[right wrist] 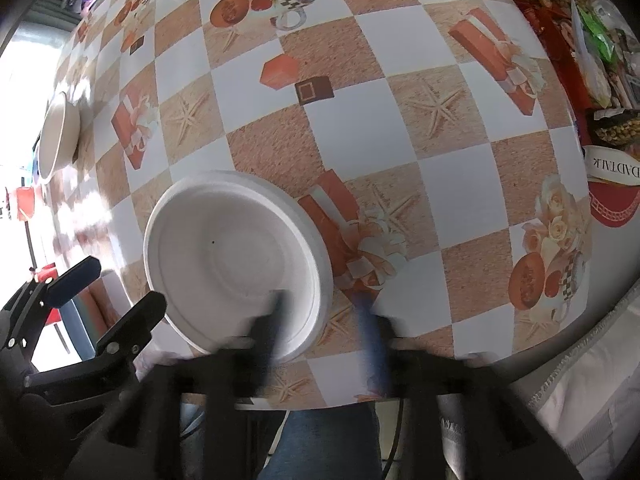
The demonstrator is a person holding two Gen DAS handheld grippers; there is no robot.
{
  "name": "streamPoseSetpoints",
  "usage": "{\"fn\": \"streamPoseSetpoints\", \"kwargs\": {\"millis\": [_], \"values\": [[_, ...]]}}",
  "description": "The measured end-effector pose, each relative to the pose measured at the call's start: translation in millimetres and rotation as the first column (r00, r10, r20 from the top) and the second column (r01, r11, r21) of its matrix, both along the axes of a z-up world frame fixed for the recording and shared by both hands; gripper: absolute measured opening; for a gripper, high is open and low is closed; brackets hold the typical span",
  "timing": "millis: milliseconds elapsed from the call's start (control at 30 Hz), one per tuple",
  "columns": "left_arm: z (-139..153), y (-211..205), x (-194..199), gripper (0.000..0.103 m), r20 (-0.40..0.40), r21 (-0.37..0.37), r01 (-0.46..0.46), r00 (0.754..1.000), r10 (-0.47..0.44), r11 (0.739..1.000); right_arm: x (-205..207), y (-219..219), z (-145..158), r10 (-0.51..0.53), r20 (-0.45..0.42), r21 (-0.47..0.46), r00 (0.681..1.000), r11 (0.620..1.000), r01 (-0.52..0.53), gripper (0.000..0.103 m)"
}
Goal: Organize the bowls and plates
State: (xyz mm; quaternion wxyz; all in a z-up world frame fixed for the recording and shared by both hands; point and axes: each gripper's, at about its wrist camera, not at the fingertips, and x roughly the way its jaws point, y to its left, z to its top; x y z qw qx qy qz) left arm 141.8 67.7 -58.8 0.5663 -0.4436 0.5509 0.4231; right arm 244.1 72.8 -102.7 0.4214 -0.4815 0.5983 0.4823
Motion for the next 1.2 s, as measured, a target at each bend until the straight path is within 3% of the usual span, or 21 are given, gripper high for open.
{"fn": "streamPoseSetpoints", "kwargs": {"millis": [133, 200, 233, 500, 800, 1000, 1200], "values": [[16.1, -4.6, -26.9, 0.080, 0.025, 0.026, -0.053, 0.998, 0.053, 0.998, 4.7, 3.4, 7.0, -0.007, 0.021, 0.023, 1.000, 1.000, 0.006, 0.072], [18.6, -3.3, -32.9, 0.080, 0.033, 0.036, -0.082, 0.996, 0.081, 0.996, 6.4, 4.4, 8.6, -0.014, 0.030, 0.030, 0.999, 0.999, 0.013, 0.086], [19.7, -1.7, -38.2, 0.080, 0.032, 0.039, -0.095, 0.995, 0.094, 0.995, 7.3, 4.4, 10.2, -0.018, 0.034, 0.037, 0.999, 0.999, 0.017, 0.087], [14.7, -6.5, -50.8, 0.081, 0.015, 0.025, -0.154, 0.988, 0.154, 0.988, 8.1, 14.0, 14.2, -0.008, 0.057, 0.037, 0.998, 0.999, 0.006, 0.087], [20.2, 2.5, -69.0, 0.081, 0.020, 0.032, -0.198, 0.980, 0.197, 0.980, -28.6, 26.9, 22.6, 0.067, 0.048, 0.045, 0.997, 0.997, -0.070, 0.087], [37.7, 23.0, -108.2, 0.081, 0.008, 0.103, -0.286, 0.958, 0.286, 0.953, -63.9, 50.0, 35.5, 0.153, 0.018, 0.074, 0.988, 0.985, -0.154, 0.087], [45.5, 52.6, -168.1, 0.081, -0.022, 0.159, -0.386, 0.919, 0.394, 0.909, -111.1, 83.6, 46.1, 0.253, -0.007, 0.113, 0.967, 0.961, -0.251, 0.087]]}}
